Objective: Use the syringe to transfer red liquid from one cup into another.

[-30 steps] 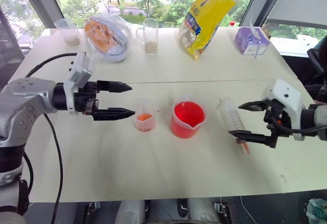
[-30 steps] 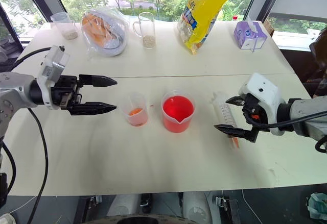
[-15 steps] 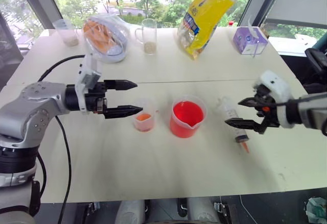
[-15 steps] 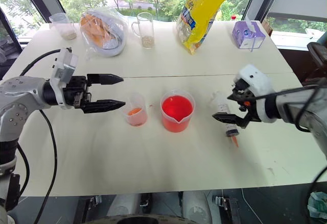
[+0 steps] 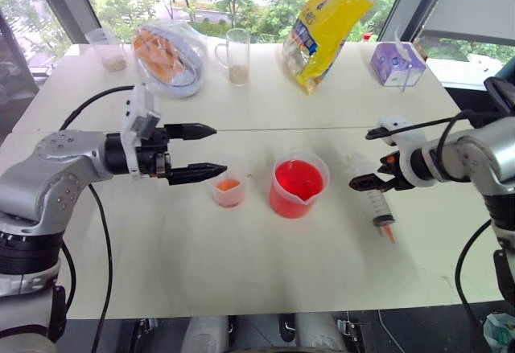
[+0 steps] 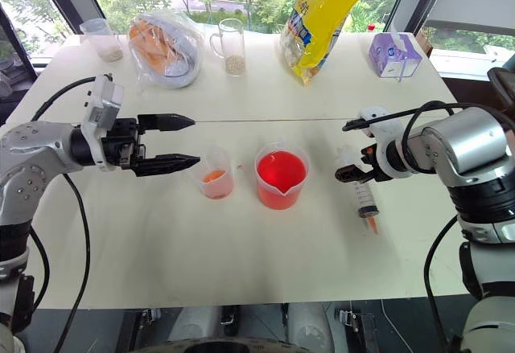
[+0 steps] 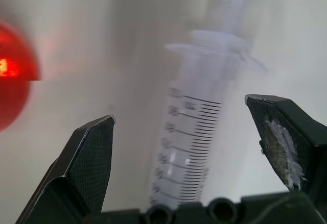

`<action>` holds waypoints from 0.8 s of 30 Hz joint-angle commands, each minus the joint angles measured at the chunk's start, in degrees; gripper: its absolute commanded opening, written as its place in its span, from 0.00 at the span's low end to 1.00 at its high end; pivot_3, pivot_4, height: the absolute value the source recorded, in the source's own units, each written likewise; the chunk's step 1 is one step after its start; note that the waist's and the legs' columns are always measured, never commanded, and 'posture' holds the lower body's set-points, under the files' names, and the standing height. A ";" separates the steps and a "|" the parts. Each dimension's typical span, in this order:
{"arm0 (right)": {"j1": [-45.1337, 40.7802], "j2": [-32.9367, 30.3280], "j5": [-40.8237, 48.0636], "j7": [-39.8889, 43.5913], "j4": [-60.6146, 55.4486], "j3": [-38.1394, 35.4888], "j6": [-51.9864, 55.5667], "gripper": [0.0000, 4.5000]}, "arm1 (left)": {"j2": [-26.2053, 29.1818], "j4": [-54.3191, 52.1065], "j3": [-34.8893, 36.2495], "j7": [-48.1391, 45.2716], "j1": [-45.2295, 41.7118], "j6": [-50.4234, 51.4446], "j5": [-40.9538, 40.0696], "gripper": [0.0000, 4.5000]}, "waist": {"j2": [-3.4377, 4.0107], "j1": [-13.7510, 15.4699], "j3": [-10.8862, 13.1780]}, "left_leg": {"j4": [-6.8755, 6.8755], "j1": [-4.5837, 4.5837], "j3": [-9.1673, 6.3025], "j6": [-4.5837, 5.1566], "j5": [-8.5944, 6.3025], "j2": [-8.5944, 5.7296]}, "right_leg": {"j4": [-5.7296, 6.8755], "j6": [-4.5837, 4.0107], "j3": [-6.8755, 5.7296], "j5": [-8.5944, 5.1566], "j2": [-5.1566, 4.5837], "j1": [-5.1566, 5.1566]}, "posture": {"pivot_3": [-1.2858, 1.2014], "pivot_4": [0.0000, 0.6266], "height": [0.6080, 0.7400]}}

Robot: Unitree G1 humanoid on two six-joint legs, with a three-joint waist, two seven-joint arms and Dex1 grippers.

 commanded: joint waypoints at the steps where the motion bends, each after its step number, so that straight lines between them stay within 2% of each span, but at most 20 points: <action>1: -1.66 1.74 -0.30 -2.83 4.79 -0.49 0.37 0.99 | -0.03 -2.02 2.14 1.00 0.20 -0.68 -0.87 1.00 | 0.00 -0.03 0.00 | 0.00 0.00 0.00 0.00 0.00 0.00 | 0.01 0.01 0.00 0.00 0.00 0.00 | 0.52 0.24 1.00; 8: -2.57 5.85 1.29 -6.96 12.11 -0.68 0.37 0.99 | -0.78 -2.86 2.09 2.54 0.66 -0.97 -0.86 1.00 | -0.01 -0.22 -0.01 | 0.00 0.02 0.01 0.00 0.01 0.00 | 0.03 0.09 0.00 0.07 0.06 0.00 | 0.52 0.24 1.00; 11: -2.43 6.21 2.12 -7.87 13.18 -0.38 0.37 0.80 | -0.92 -3.12 2.13 2.91 0.79 -0.98 -0.92 1.00 | -0.01 -0.22 -0.01 | 0.00 0.02 0.01 0.00 0.01 0.00 | 0.02 0.12 0.01 0.08 0.05 0.00 | 0.52 0.24 1.00; 15: -2.36 6.05 4.41 -8.32 12.78 0.10 0.37 0.36 | -0.81 -2.94 2.13 2.95 0.22 -0.88 -1.14 1.00 | -0.01 -0.34 -0.01 | 0.00 0.02 0.00 0.00 0.01 0.00 | 0.02 0.12 0.00 0.08 0.06 0.00 | 0.52 0.24 1.00; 16: -2.21 5.87 4.92 -8.43 12.35 0.24 0.37 0.32 | -0.74 -2.82 2.10 2.80 -0.03 -0.77 -1.26 1.00 | -0.01 -0.39 -0.01 | 0.00 0.03 0.01 0.00 0.01 0.00 | 0.02 0.12 0.00 0.08 0.07 0.00 | 0.52 0.24 1.00; 19: -1.78 4.86 6.25 -9.25 10.31 -0.49 0.37 0.32 | -0.70 -2.01 1.71 1.99 -1.64 -0.82 -1.55 1.00 | -0.01 -0.48 -0.01 | 0.00 0.03 0.00 0.00 0.01 0.00 | 0.02 0.12 0.00 0.08 0.08 0.00 | 0.52 0.24 1.00; 21: -1.25 3.71 2.86 -9.78 4.20 -1.87 -0.97 0.32 | -0.90 -0.97 1.47 1.45 -3.43 -0.85 -1.89 1.00 | -0.01 -0.39 -0.01 | 0.00 0.02 -0.01 0.00 0.01 0.00 | 0.02 0.12 0.00 0.08 0.08 0.00 | 0.52 0.24 1.00; 24: -0.71 4.03 1.19 -9.80 -2.56 -9.82 -8.15 0.32 | -1.96 1.57 1.37 1.11 -7.24 -0.83 -2.45 1.00 | 0.02 -0.22 -0.01 | 0.00 -0.01 0.00 0.00 0.01 -0.01 | 0.02 0.13 0.00 0.09 0.08 -0.02 | 0.52 0.24 1.00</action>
